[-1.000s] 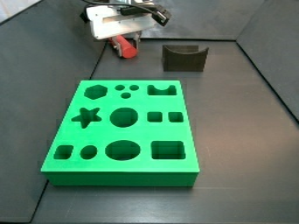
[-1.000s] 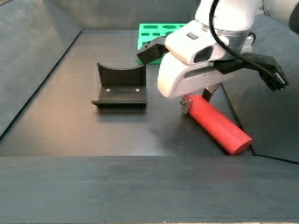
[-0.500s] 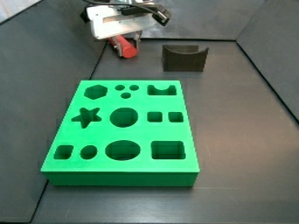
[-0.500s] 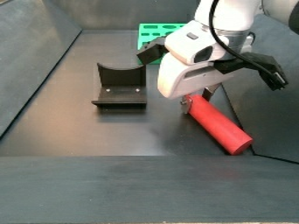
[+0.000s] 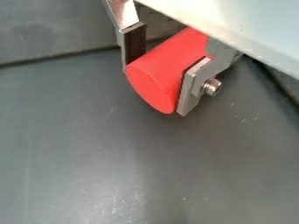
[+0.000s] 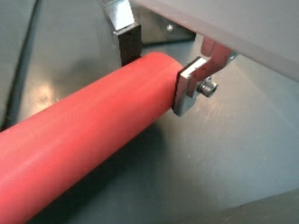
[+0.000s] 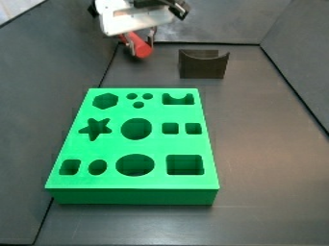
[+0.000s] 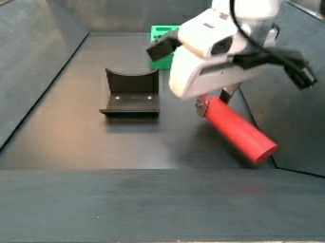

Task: Pick up the oval object. Move up. Place the oval object on the fixture. Regrasp the oval object. Move to above the board. Insert the oval object.
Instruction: Move up, then place the oval object on the fixture.

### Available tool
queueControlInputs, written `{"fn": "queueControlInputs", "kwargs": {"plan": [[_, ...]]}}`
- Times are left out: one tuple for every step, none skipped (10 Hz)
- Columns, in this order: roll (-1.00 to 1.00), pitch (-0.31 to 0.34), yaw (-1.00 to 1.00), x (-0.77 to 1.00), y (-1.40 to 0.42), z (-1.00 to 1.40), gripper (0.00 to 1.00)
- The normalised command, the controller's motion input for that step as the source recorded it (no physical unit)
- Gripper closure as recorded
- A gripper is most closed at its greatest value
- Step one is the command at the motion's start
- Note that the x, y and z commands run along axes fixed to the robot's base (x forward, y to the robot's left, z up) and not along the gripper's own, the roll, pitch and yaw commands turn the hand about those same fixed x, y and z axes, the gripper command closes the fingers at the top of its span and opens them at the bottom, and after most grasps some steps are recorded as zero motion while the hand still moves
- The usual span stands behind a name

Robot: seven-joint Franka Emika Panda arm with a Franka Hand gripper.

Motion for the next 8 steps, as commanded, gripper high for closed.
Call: {"fn": "queueControlInputs", "kwargs": {"plan": [[-0.04,0.008,0.02,-0.02,-0.02,0.49,1.0],[-0.05,0.013,0.02,-0.02,-0.02,0.36,1.0],[-0.06,0.014,0.02,-0.02,-0.01,0.22,1.0],[0.0,0.0,0.0,0.0,0.0,1.0,1.0],[-0.01,0.008,0.0,0.0,0.0,1.0,1.0],[-0.02,0.022,0.0,-0.01,-0.01,1.0,1.0],[-0.04,0.023,0.01,-0.01,-0.01,1.0,1.0],[-0.04,0.019,0.01,-0.01,-0.01,1.0,1.0]]}}
